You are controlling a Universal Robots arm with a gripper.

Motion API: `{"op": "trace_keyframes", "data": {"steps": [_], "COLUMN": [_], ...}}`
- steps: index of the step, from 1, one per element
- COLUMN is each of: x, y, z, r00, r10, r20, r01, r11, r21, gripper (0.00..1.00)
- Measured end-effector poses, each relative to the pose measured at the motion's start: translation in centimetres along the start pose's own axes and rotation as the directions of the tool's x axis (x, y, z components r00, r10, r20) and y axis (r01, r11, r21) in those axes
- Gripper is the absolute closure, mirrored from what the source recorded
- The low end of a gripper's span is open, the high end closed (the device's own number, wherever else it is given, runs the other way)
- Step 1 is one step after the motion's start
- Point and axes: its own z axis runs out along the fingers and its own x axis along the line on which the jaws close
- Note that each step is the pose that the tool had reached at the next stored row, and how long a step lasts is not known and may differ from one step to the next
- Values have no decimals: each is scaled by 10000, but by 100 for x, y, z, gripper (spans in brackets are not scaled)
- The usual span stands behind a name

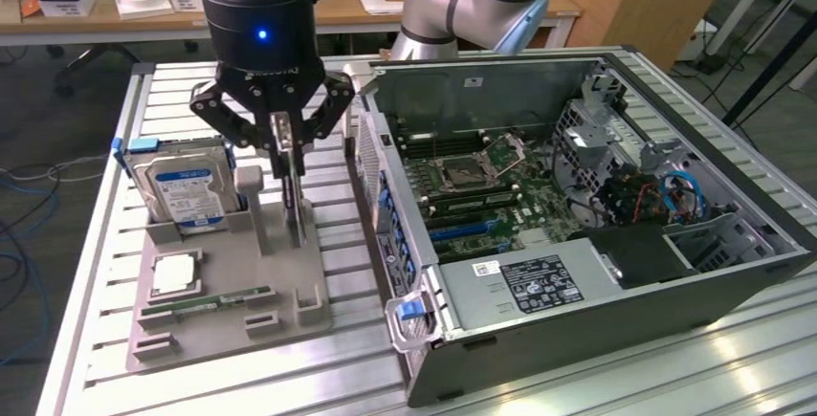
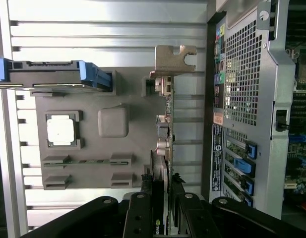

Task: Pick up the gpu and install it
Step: 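Pick up the gpu and move the gpu toward the slot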

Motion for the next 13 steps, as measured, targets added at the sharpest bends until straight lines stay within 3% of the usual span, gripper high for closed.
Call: {"op": "trace_keyframes", "data": {"steps": [13], "x": [-6], "y": [-10], "z": [-195], "r00": [10000], "r10": [0], "r20": [0], "r01": [0], "r11": [10000], "r21": [-2], "gripper": [74]}}
